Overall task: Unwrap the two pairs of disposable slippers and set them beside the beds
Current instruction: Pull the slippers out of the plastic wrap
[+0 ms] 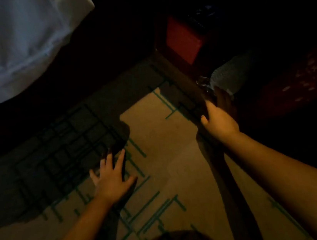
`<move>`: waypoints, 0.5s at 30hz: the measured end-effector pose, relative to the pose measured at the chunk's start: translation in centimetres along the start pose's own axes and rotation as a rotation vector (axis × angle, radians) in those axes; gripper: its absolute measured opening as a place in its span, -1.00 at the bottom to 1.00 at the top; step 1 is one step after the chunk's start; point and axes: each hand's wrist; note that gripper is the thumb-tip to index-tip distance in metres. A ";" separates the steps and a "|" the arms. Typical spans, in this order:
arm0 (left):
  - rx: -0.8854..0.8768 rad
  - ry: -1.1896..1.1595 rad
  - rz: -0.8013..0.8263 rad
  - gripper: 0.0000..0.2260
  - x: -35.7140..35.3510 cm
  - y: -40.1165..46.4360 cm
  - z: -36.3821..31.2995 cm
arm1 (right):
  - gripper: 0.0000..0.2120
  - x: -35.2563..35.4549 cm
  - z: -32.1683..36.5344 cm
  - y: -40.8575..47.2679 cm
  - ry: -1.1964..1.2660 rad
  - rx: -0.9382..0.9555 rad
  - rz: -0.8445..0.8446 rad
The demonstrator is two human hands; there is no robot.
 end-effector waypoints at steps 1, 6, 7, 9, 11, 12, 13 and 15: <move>-0.013 0.043 0.030 -0.19 -0.3 0.0 0.2 | -0.29 -0.1 -0.1 0.3 -0.093 0.050 -0.062; -0.043 0.097 -0.017 -0.13 -2.0 0.0 1.2 | -0.23 -1.5 -1.5 1.9 -0.259 0.096 -0.093; -0.041 0.103 -0.012 -0.13 -1.9 0.1 1.2 | -0.30 -1.6 -1.8 2.0 -0.272 0.111 -0.092; -0.041 0.106 0.004 -0.14 -1.9 0.2 1.2 | -0.44 -1.6 -2.2 2.1 -0.272 0.143 -0.138; -0.046 0.111 0.034 -0.14 -1.8 0.2 1.1 | -0.50 -1.3 -2.1 1.9 -0.273 0.193 -0.180; -0.051 0.114 0.041 -0.13 -1.7 0.1 1.0 | -0.50 -1.1 -2.0 1.8 -0.285 0.227 -0.184; -0.055 0.118 0.041 -0.13 -1.7 0.1 1.0 | -0.49 -0.9 -1.9 1.7 -0.301 0.250 -0.169; -0.061 0.123 0.040 -0.13 -1.6 0.2 0.9 | -0.47 -0.4 -2.0 1.6 -0.307 0.300 -0.156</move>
Point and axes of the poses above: each hand's wrist, its own y-axis towards the middle knuckle, its own x-axis out of the back of the hand, z = x × y, and after that the axes turned 11 degrees about -z, right-handed
